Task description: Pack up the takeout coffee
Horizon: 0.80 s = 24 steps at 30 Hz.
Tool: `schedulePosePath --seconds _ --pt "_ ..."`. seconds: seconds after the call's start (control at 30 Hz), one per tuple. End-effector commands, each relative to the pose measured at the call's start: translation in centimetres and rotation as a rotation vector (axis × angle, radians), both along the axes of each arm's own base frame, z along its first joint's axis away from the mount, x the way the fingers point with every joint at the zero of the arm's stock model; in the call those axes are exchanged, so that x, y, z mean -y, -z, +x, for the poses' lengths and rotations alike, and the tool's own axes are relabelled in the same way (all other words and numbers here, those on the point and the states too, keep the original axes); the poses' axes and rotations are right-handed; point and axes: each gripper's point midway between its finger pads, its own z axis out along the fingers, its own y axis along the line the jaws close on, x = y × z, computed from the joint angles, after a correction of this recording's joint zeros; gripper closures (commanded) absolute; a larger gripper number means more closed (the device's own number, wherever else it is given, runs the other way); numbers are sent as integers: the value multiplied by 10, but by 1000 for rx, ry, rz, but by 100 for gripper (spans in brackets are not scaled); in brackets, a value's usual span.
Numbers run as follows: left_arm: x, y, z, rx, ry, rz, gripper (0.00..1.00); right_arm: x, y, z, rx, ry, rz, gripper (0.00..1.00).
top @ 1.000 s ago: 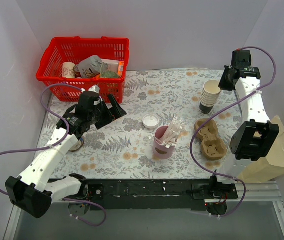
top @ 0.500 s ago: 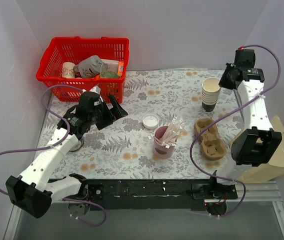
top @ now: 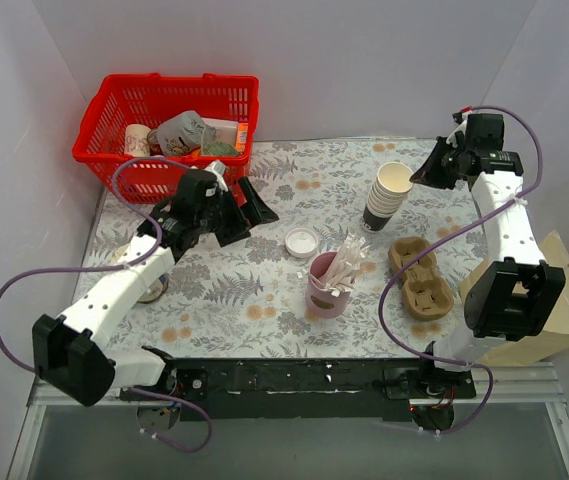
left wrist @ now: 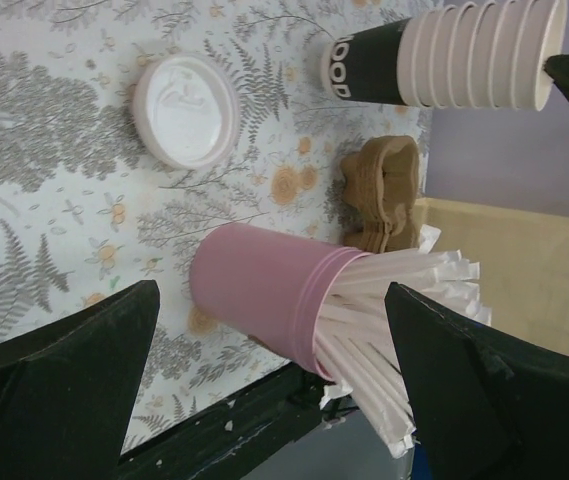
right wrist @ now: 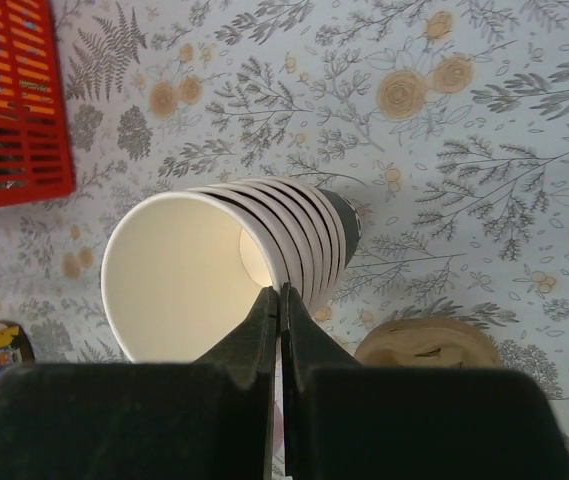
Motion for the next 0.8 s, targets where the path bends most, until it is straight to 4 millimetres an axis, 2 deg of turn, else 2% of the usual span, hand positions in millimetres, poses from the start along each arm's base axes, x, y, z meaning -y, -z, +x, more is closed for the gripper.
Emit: schedulePosePath --seconds 0.0,0.03,0.07,0.1,0.13,0.17,0.2,0.23,0.27,0.3,0.33,0.37,0.4,0.47,0.5,0.53,0.6,0.63,0.77 --pt "52 -34 17 89 138 -112 2 -24 -20 2 83 -85 84 99" --pt "62 -47 24 129 157 -126 2 -26 -19 1 85 -91 84 99" --pt "75 -35 30 110 182 -108 2 -27 -18 0 83 -93 86 99" --pt "82 -33 36 115 190 -104 2 -31 -20 -1 89 -103 87 99" --pt "89 -45 47 154 186 -108 2 -33 -20 -2 89 -108 90 99" --pt "96 -26 61 130 182 -77 2 -35 -20 -2 92 -113 90 99" --pt "99 -23 68 134 181 -63 2 -38 -20 -4 94 -123 87 99" --pt "107 -35 76 155 198 -81 2 -40 -20 -4 94 -127 86 99" --pt "116 -19 85 130 215 -71 2 -41 -19 -4 94 -130 83 99" --pt "123 -17 89 125 232 -76 2 -43 -19 -5 94 -136 81 99" --pt "130 -18 91 128 257 -90 2 -44 -18 -4 94 -135 78 99" --pt "138 -28 94 146 284 -113 2 -45 -17 -3 92 -136 79 99" --pt "144 -15 100 125 291 -105 2 -48 -15 -4 86 -142 81 99" --pt "155 -17 106 150 313 -115 2 -51 -10 -2 77 -145 87 99" --pt "159 -6 112 137 313 -106 2 -52 -9 -1 77 -145 90 99" --pt "161 -2 116 137 317 -105 2 -63 -8 -2 74 -168 91 99" --pt "169 -5 117 136 347 -131 2 -70 -7 0 70 -183 94 99" --pt "174 5 119 115 358 -144 2 -72 -9 1 74 -183 92 99" --pt "186 7 118 91 397 -202 2 -77 -5 2 58 -188 79 99"
